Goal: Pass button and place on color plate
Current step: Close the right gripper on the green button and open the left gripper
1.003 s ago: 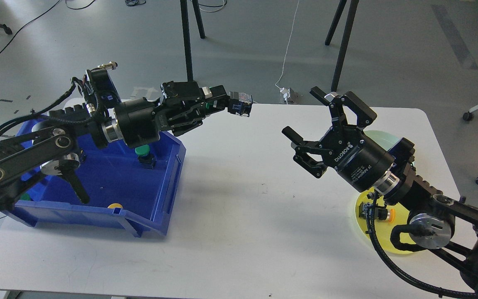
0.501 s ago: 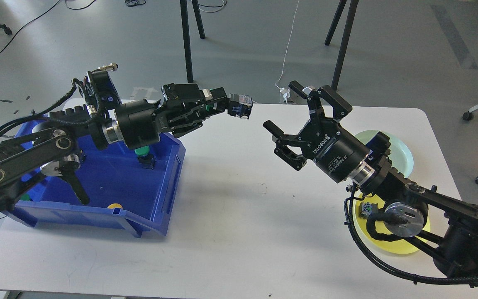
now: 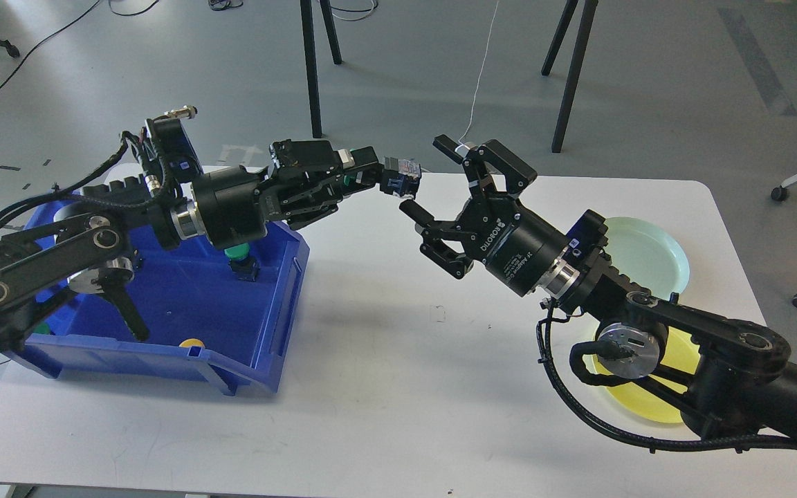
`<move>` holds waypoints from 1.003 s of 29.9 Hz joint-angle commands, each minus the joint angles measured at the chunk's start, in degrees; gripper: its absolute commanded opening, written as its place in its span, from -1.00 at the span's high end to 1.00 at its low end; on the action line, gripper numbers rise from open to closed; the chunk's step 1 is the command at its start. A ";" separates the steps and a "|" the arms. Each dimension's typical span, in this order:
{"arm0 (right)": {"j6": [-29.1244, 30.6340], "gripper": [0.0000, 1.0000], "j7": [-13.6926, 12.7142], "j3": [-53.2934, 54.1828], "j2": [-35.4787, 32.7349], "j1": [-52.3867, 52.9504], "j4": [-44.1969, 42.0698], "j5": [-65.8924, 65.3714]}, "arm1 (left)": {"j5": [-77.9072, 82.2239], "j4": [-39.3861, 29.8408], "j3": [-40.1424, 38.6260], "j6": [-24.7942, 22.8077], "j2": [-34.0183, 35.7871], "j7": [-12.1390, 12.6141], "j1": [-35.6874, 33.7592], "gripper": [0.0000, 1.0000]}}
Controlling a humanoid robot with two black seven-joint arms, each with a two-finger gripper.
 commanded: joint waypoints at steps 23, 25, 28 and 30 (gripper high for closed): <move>0.09 0.00 -2.10 -1.63 2.06 3.01 -1.43 1.10 | 0.00 0.09 0.00 0.00 0.01 0.00 0.00 0.76; 0.09 0.17 -2.10 -1.63 2.14 3.01 -1.43 1.10 | 0.00 0.09 0.00 0.00 0.01 0.00 0.00 0.76; 0.09 0.39 -2.10 -1.63 2.06 3.01 -1.61 1.10 | 0.00 0.09 0.00 0.00 0.01 0.00 0.00 0.76; 0.09 0.49 -2.10 -1.63 2.06 3.01 -1.61 1.19 | 0.00 0.09 0.00 0.00 0.01 0.00 0.00 0.76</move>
